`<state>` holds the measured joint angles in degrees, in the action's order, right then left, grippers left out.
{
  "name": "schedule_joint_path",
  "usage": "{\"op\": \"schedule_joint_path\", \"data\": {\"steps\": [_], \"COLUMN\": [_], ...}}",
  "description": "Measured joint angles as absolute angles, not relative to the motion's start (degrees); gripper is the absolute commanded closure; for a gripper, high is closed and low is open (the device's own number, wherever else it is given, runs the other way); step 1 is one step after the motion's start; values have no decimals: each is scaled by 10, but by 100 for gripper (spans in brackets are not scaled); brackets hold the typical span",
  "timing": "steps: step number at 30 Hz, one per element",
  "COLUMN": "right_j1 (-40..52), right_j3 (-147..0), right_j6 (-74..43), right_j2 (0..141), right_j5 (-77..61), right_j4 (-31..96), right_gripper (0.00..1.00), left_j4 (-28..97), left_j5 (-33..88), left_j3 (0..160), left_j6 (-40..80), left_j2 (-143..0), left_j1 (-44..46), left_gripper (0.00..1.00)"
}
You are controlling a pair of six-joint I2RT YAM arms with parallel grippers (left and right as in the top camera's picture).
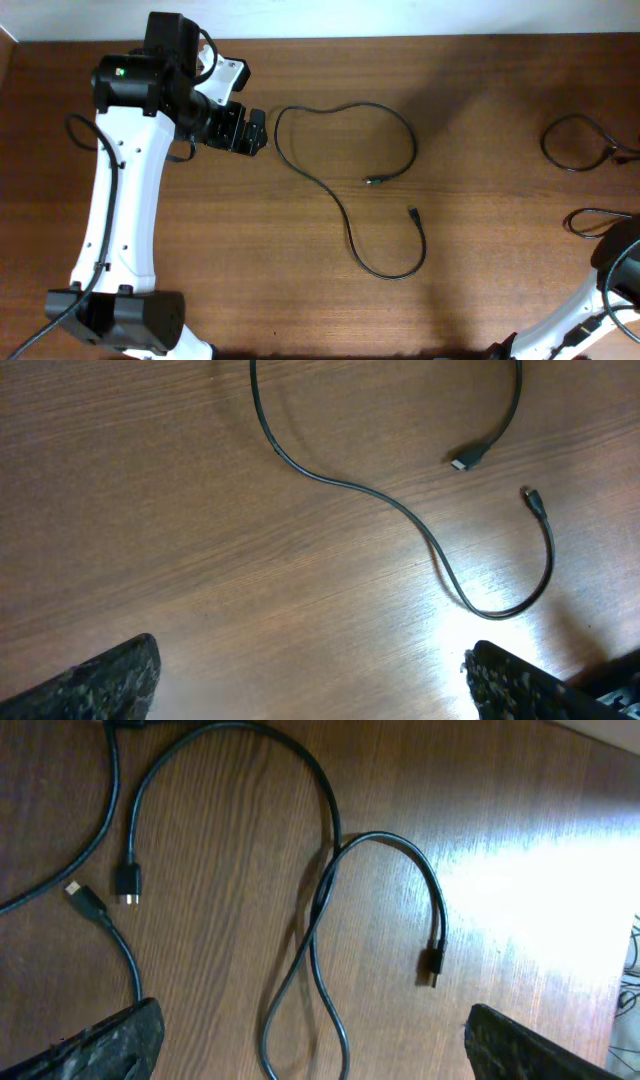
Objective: Untangle cables
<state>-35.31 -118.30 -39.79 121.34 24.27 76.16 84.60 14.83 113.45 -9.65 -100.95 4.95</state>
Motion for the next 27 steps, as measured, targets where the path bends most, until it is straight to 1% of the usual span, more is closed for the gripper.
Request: {"op": "schedule_joint_path", "data": {"steps": [2,4,5,6,7,10,13,15,17,22,25,27], "right_j1": [-345,-314,-296,-286,-247,-194,-108,-26,41,181,266,298], "right_j3": [-1183,-1183,-1185,-1186,-1188,-1188,-1189,-1160,-1105,-923,-799,-748], "right_j6": [-381,-328,-267,-202,-95,-27,59,102,123,126,79,58], "right_j2": [1181,1087,1043,1022,989,988,1004,1025,1052,1074,1076,1076], "right_j5": [226,166,109,43,-97,-202,-231,-238,-237,-226,-224,-224], "right_j4": [763,763,763,765,783,833,877,878,873,804,695,650], "right_gripper": [5,4,1,1,1,1,1,1,1,1,1,1], "left_j4": [846,846,846,846,846,846,846,846,846,846,847,846], "left_j5": [148,148,148,148,148,148,149,148,148,149,148,148], "left_j3": [1134,1134,1134,1134,1134,1134,1134,1134,1134,1134,1134,1134], "left_j6": [-96,-96,-96,-96,-96,-96,-96,-96,-96,-97,-97,-96], "left_j2": [-1009,-1009,-1009,-1009,-1009,-1009,-1009,-1009,-1009,-1009,-1009,-1009], "left_j1": [50,50,50,50,50,50,50,50,50,50,50,50], "left_gripper": [1,1,1,1,1,1,1,1,1,1,1,1]}}
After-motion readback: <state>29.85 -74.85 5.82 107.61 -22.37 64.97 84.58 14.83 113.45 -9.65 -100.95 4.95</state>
